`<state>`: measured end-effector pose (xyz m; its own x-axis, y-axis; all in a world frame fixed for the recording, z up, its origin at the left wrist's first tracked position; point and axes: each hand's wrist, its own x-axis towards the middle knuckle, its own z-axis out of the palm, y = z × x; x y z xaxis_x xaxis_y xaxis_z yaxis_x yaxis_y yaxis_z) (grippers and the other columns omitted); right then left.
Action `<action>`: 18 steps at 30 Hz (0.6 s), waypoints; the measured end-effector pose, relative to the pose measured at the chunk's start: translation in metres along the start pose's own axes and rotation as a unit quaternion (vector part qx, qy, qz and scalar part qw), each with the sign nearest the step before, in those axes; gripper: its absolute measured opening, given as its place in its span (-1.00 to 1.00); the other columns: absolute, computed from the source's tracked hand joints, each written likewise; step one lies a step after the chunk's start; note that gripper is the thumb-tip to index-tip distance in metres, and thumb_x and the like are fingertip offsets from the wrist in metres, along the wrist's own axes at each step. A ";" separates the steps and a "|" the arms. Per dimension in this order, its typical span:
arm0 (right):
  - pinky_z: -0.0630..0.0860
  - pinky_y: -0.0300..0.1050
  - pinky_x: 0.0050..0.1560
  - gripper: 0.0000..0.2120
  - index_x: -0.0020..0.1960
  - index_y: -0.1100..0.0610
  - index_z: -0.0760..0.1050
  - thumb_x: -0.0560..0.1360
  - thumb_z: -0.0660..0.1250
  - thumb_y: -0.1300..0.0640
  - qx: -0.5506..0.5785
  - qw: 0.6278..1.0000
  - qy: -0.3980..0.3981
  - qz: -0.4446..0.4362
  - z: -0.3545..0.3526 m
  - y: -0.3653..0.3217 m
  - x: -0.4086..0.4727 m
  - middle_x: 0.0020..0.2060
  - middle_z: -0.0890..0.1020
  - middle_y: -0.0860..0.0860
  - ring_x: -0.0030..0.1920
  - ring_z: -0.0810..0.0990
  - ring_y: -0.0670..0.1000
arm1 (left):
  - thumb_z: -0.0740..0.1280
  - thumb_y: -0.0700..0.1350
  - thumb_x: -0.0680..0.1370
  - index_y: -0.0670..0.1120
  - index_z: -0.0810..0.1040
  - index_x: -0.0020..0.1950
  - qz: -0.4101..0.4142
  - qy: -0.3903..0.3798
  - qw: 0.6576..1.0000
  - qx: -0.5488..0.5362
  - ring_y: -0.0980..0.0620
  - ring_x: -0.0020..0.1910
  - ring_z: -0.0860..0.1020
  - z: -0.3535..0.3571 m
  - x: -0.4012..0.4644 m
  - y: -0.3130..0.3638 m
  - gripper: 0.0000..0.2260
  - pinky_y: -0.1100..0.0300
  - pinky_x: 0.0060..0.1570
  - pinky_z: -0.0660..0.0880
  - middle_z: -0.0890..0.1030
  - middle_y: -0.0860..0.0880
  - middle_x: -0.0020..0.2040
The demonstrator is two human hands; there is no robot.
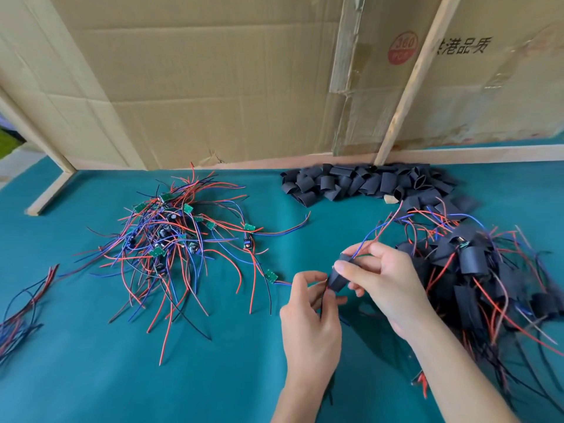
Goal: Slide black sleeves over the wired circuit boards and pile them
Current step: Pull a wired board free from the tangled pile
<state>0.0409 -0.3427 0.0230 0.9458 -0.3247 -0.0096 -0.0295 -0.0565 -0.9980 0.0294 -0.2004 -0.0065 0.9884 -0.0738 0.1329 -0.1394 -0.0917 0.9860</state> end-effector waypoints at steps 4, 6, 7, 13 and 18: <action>0.45 -0.23 -0.39 -0.83 -0.04 0.18 0.64 0.46 0.58 0.16 0.016 0.999 -0.031 0.019 0.002 -0.001 -0.002 -0.31 0.70 0.16 -0.39 0.54 -0.01 | 0.32 -0.23 0.62 0.24 0.43 -0.02 0.005 -0.004 1.000 -0.011 0.13 -0.20 0.73 -0.001 -0.001 0.001 -0.68 0.14 -0.28 0.62 0.74 0.13 -0.15; 0.42 -0.23 -0.41 -0.81 -0.08 0.17 0.64 0.43 0.59 0.11 0.040 0.997 -0.050 0.033 0.005 -0.001 -0.003 -0.32 0.68 0.16 -0.41 0.52 0.01 | 0.36 -0.18 0.62 0.20 0.46 -0.04 0.013 -0.009 1.000 -0.021 0.08 -0.24 0.73 -0.001 -0.001 0.002 -0.74 0.22 -0.28 0.57 0.74 0.09 -0.17; 0.40 -0.21 -0.42 -0.83 -0.11 0.14 0.64 0.44 0.59 0.09 0.048 0.996 -0.058 0.038 0.007 -0.001 -0.004 -0.33 0.67 0.13 -0.41 0.51 0.01 | 0.37 -0.17 0.62 0.18 0.47 -0.05 0.015 -0.007 1.000 -0.026 0.06 -0.26 0.72 -0.001 -0.001 0.002 -0.76 0.24 -0.28 0.55 0.74 0.08 -0.18; 0.38 -0.20 -0.34 -0.78 0.08 0.11 0.69 0.47 0.54 0.06 0.069 0.987 -0.136 0.041 0.007 -0.008 -0.010 -0.17 0.69 0.12 -0.28 0.48 0.05 | 0.42 -0.07 0.62 0.03 0.47 -0.04 0.009 0.034 0.996 -0.087 -0.04 -0.32 0.71 -0.003 0.000 0.005 -0.87 0.14 -0.26 0.60 0.72 -0.01 -0.22; 0.36 -0.27 -0.43 -0.84 -0.06 0.15 0.72 0.37 0.47 0.17 0.118 0.993 -0.025 0.008 -0.014 -0.033 -0.007 -0.19 0.69 0.19 -0.11 0.49 0.17 | 0.32 0.11 0.54 0.08 0.51 -0.12 0.018 0.036 0.996 -0.077 0.02 -0.27 0.64 -0.001 -0.002 0.010 -0.87 0.22 -0.20 0.55 0.66 0.05 -0.24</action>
<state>0.0311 -0.3519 0.0572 0.9611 -0.2753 -0.0222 0.0268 0.1728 -0.9846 0.0261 -0.2000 0.0028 0.9854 -0.0015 0.1705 -0.1700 0.0630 0.9834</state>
